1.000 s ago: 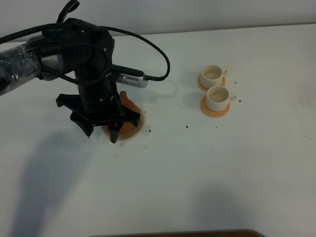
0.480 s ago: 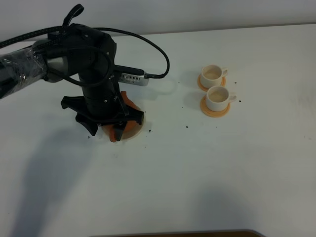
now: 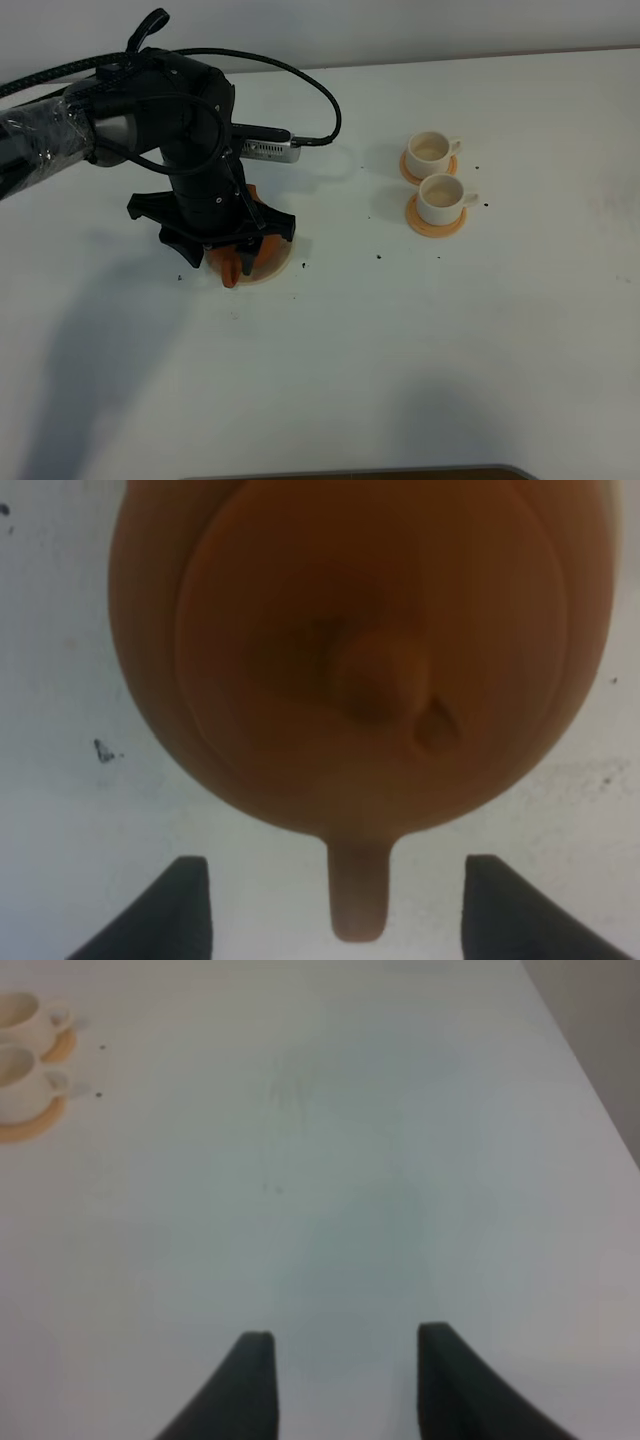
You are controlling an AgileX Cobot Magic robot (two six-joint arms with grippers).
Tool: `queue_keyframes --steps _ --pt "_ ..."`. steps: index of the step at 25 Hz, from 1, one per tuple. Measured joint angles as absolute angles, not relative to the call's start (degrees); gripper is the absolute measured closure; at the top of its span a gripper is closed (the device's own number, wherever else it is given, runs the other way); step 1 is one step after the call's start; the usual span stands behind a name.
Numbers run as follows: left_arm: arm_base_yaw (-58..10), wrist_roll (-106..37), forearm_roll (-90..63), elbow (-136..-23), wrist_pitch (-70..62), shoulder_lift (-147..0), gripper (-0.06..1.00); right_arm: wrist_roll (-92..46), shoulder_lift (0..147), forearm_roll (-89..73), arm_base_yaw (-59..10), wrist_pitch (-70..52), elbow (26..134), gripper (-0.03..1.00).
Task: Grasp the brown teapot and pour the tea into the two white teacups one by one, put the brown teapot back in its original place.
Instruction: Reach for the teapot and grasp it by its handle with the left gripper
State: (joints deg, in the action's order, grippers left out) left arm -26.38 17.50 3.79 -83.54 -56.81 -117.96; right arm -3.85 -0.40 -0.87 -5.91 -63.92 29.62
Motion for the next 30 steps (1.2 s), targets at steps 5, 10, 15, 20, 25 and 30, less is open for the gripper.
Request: queue_keyframes --steps 5,10,15,20,25,30 --pt "-26.38 17.57 3.79 -83.54 -56.41 -117.96 0.37 -3.85 -0.40 -0.87 -5.91 -63.92 29.62 0.60" --pt "-26.38 18.03 3.79 -83.54 -56.41 -118.00 0.41 -3.85 -0.40 -0.87 -5.91 -63.92 29.62 0.60" --pt "-26.38 18.52 3.79 -83.54 -56.41 -118.07 0.45 -3.85 -0.40 -0.87 -5.91 -63.92 29.62 0.60" --pt "-26.38 18.62 3.79 -83.54 -56.35 -118.07 0.53 -3.85 -0.40 -0.87 -5.91 -63.92 29.62 0.60" --pt "-26.38 18.62 3.73 -83.54 -55.56 -118.07 0.63 -3.85 -0.40 -0.87 -5.91 -63.92 29.62 0.60" --pt "-26.38 18.62 3.33 -83.54 -55.38 -118.15 0.69 -3.80 -0.40 -0.87 -5.91 -63.92 29.62 0.60"
